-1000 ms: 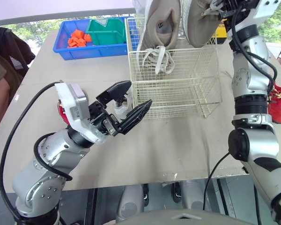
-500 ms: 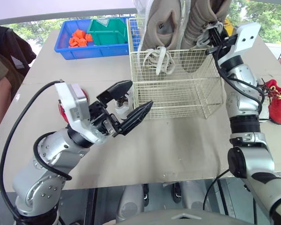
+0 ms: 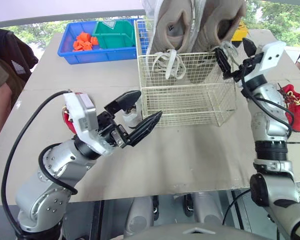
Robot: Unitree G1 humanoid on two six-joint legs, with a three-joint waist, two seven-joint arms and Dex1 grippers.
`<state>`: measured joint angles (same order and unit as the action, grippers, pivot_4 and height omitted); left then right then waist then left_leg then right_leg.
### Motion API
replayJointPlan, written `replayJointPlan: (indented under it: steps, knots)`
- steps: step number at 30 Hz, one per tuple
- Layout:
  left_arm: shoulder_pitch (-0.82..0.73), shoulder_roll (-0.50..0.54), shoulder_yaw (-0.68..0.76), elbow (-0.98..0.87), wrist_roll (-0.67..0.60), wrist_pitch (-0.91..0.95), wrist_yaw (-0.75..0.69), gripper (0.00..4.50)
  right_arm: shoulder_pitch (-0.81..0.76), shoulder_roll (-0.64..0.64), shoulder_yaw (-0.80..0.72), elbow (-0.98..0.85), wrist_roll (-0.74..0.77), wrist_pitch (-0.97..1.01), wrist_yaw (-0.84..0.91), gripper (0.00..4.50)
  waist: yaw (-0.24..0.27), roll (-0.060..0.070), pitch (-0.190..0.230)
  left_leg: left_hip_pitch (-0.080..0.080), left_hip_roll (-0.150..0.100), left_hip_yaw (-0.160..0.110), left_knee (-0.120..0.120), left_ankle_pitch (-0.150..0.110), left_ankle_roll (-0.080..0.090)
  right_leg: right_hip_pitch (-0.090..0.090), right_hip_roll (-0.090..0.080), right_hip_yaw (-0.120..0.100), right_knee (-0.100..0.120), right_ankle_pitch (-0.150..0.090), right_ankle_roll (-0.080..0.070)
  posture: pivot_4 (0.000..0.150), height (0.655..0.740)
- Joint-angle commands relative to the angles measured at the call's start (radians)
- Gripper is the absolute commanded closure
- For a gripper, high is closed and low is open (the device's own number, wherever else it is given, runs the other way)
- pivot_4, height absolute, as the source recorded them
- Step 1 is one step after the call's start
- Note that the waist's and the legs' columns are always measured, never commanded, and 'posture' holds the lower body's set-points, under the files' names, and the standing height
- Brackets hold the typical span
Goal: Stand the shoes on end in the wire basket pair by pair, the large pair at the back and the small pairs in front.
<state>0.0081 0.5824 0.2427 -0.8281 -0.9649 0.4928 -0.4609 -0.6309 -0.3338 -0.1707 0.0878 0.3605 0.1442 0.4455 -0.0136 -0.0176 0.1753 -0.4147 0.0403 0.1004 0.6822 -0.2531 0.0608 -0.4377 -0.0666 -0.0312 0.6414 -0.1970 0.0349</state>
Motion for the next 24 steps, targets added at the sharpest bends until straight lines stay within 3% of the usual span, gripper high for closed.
replayJointPlan:
  steps: [1,6,15,24]
  knots:
    - [0.010,-0.002,0.035,-0.002,-0.018,-0.020,0.011,0.00,0.032,-0.070,-0.003,-0.139,0.056,0.092,0.071,0.04,0.000,0.000,0.000,0.000,0.000,0.000,0.000,0.000,0.000,0.000,0.000,0.000,0.000,0.000,0.000,0.150,0.7400]
    - [0.045,-0.011,0.065,0.013,-0.024,-0.021,0.037,0.00,0.120,-0.202,0.009,-0.330,0.117,0.166,0.212,0.04,0.002,0.000,0.000,-0.001,0.000,0.000,-0.001,-0.001,0.001,-0.001,0.000,0.000,-0.001,0.000,0.000,0.150,0.7400]
    - [0.108,-0.041,0.129,0.056,-0.019,-0.027,0.093,0.00,0.231,-0.365,0.037,-0.588,0.369,0.336,0.468,0.04,0.002,-0.001,0.001,-0.001,0.000,-0.001,-0.001,-0.001,0.002,-0.001,0.000,-0.001,-0.002,-0.001,0.001,0.150,0.7400]
    - [0.199,-0.061,0.150,0.085,0.054,-0.027,0.135,0.00,0.302,-0.380,0.101,-0.667,0.392,0.344,0.533,0.04,0.004,-0.002,0.001,-0.001,-0.001,-0.001,-0.001,-0.002,0.002,-0.001,-0.003,-0.002,-0.003,0.000,0.000,0.150,0.7400]
